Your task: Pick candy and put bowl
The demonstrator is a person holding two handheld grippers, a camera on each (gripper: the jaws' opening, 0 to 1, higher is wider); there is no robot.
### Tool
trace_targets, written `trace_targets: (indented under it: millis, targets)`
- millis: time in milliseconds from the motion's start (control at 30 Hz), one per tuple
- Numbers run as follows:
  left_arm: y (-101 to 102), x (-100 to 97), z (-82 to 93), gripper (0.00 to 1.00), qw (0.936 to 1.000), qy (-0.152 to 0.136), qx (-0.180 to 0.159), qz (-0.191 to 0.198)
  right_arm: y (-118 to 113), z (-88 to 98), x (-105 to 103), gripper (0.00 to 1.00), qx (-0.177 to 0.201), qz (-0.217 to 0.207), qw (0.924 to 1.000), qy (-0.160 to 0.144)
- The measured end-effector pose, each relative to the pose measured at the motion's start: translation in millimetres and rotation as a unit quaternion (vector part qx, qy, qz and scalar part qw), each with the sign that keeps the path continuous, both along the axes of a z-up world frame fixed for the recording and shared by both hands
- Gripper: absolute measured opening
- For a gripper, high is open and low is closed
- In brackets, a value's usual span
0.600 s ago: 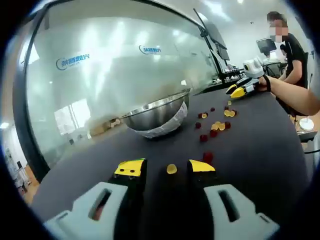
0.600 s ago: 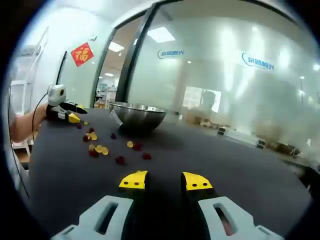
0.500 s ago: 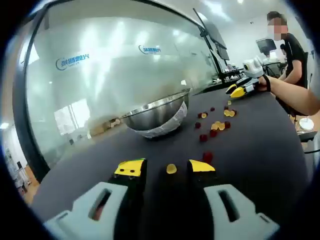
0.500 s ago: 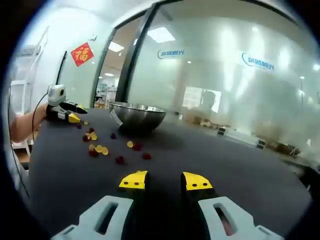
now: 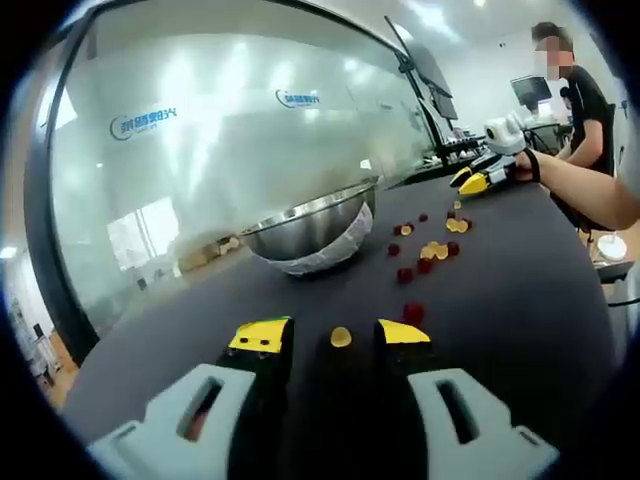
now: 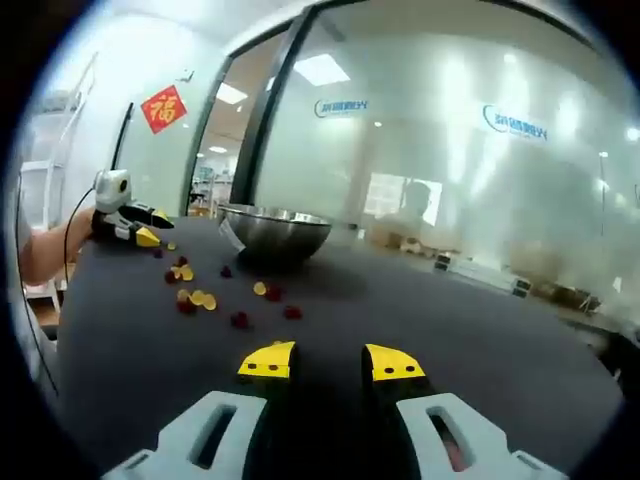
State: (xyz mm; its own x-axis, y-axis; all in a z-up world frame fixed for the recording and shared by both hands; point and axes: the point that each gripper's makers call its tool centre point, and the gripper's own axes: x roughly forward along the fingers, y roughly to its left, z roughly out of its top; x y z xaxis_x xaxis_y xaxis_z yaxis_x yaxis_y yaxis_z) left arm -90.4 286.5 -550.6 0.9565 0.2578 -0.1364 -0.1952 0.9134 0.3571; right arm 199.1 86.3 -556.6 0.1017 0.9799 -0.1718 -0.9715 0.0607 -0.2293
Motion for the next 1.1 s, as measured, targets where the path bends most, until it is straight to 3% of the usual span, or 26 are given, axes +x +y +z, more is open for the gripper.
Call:
trace_targets:
  millis: [400, 567, 633, 700, 800, 900, 1000, 1100]
  targets:
    - [0.5, -0.4, -1.7, 0.26, 1.0, 0.006, 0.006, 0.002, -1.3, 1.6, -0.4, 0.21, 0.005, 0.0, 0.9999, 0.01]
    - [2.7, 0.4, -1.7, 0.26, 1.0, 0.008, -0.001, 0.003, -2.9, 5.2, -1.3, 0.21, 0.011, 0.014, 0.9988, 0.046]
    - [20.3, -7.4, 5.6, 0.25, 0.9982, 0.004, 0.026, 0.053, -5.2, 6.5, -0.8, 0.21, 0.01, 0.013, 0.9982, 0.057]
    - [21.0, -12.2, -1.0, 0.25, 0.9972, 0.03, 0.039, 0.056, -12.6, 3.7, -3.3, 0.21, -0.003, 0.01, 0.9986, 0.051]
    - [9.9, -15.2, -6.7, 0.25, 0.9993, 0.031, 0.007, 0.021, -22.8, -1.5, -14.9, 0.21, -0.022, 0.032, 0.998, 0.049]
    - [-1.9, -12.5, -8.6, 0.24, 0.999, 0.041, -0.004, -0.018, -23.7, -8.0, -22.0, 0.21, -0.04, 0.05, 0.997, 0.045]
    - [-2.2, -8.5, -16.6, 0.21, 0.9959, 0.048, -0.072, -0.026, -18.3, -13.3, -29.0, 0.21, -0.059, 0.064, 0.9947, 0.055]
    - [0.9, -1.8, -16.0, 0.21, 0.9957, 0.049, -0.069, -0.037, -14.7, -18.5, -39.8, 0.21, -0.077, 0.092, 0.9913, 0.054]
